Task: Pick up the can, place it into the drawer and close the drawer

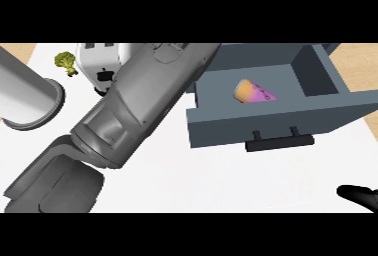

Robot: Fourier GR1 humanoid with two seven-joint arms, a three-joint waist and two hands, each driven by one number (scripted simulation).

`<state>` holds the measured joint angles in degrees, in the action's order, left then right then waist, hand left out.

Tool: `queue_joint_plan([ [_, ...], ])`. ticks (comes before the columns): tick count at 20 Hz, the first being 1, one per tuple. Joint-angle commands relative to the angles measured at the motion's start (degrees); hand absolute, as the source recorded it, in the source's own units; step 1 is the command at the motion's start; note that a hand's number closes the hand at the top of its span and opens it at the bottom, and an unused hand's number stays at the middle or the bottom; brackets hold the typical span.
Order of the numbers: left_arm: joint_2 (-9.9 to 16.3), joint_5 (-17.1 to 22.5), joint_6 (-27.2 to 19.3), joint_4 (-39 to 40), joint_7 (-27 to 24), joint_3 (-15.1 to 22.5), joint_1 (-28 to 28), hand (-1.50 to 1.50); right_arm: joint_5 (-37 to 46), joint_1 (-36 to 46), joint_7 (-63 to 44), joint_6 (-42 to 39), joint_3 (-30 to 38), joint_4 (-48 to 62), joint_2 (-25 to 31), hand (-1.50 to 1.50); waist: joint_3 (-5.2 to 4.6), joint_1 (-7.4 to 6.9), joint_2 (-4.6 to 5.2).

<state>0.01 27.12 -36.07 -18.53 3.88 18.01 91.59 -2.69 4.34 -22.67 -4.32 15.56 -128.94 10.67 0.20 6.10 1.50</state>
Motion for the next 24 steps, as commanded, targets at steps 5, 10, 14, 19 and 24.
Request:
queue_joint_plan([
  [5, 0.0, 4.0, -0.2, 0.5, -2.5, 0.3, -1.0, -1.5, 8.6, 4.8, 2.5, -1.3, -3.9, 1.6, 4.0, -1.5, -0.08, -0.62, 0.17],
  [10, 0.0, 6.6, -1.0, 0.4, -3.2, -1.5, 1.2, -1.5, 17.6, 6.5, 9.7, -3.4, -7.7, 8.0, 7.5, -1.5, -0.01, -1.06, 0.69],
  [14, 0.0, 7.7, -0.5, 1.3, -3.2, -2.2, 2.0, -1.5, 25.7, 4.7, 12.4, -2.6, -12.1, 8.6, 8.1, -1.5, -0.06, -1.99, -0.05],
  [19, 0.0, 6.4, 0.1, 3.6, -4.4, -2.5, 4.2, -1.5, 34.9, 11.6, 14.6, 0.0, -16.1, 19.4, 9.4, -1.5, -0.09, -4.35, -0.05],
  [24, 0.5, 6.1, 0.9, 4.7, -5.6, -2.6, 2.9, -1.5, 43.1, 16.9, 15.1, 2.8, -21.9, 28.2, 7.2, -1.5, -0.15, -5.03, -0.35],
])
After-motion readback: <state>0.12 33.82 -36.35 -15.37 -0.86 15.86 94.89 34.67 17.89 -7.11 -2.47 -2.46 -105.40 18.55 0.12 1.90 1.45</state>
